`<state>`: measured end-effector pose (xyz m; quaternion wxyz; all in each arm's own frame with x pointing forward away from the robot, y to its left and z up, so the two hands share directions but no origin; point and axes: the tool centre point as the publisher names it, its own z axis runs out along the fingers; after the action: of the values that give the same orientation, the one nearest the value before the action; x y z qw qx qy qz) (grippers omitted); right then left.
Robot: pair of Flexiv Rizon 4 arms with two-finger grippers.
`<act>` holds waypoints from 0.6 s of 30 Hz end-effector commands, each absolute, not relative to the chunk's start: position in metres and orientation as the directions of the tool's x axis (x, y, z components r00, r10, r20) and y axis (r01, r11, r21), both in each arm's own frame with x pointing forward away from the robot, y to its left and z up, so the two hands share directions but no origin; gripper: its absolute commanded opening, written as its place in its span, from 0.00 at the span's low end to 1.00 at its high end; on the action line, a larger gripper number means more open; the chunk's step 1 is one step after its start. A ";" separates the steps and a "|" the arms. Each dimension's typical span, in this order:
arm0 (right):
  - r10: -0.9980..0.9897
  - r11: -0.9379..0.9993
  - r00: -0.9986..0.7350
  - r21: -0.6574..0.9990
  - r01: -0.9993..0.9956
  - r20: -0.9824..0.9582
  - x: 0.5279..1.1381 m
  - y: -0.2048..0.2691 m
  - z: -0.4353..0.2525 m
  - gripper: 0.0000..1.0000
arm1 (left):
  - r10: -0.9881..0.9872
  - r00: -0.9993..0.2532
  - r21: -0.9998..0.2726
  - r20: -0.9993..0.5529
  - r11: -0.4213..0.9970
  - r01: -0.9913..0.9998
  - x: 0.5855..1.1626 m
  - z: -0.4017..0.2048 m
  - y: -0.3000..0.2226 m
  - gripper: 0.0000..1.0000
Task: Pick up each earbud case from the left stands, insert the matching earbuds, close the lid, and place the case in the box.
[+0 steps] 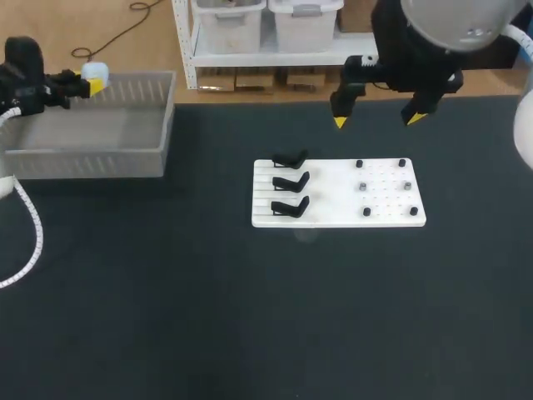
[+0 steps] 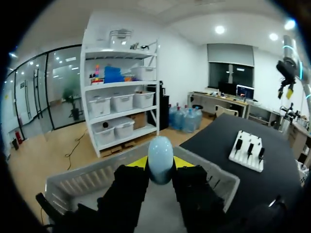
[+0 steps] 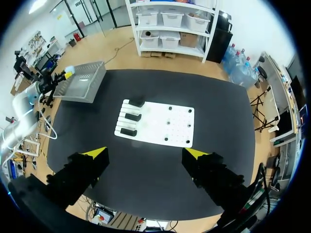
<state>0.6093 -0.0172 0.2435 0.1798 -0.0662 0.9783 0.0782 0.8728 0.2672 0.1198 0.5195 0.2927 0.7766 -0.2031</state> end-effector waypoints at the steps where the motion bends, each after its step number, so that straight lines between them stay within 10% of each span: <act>1: -0.097 0.979 -0.921 0.130 -0.156 -0.377 0.607 -0.019 0.242 1.00 | 0.252 -0.323 -0.007 -0.912 0.778 0.628 0.891 0.111 0.271 0.00; 3: -0.097 0.979 -0.921 0.130 -0.156 -0.377 0.607 -0.019 0.242 1.00 | 0.270 -0.326 0.006 -0.906 0.778 0.629 0.894 0.108 0.274 0.07; 6: -0.097 0.979 -0.921 0.130 -0.156 -0.377 0.607 -0.019 0.242 1.00 | 0.293 -0.316 0.023 -0.902 0.764 0.645 0.895 0.108 0.274 1.00; 18: -0.097 0.979 -0.921 0.130 -0.156 -0.377 0.607 -0.019 0.242 1.00 | 0.294 -0.272 0.047 -0.916 0.754 0.655 0.880 0.120 0.267 1.00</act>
<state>0.6082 -0.0178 0.2432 0.1847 -0.0657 0.9774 0.0786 0.8868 0.2680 0.1194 0.5163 0.3076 0.7794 -0.1768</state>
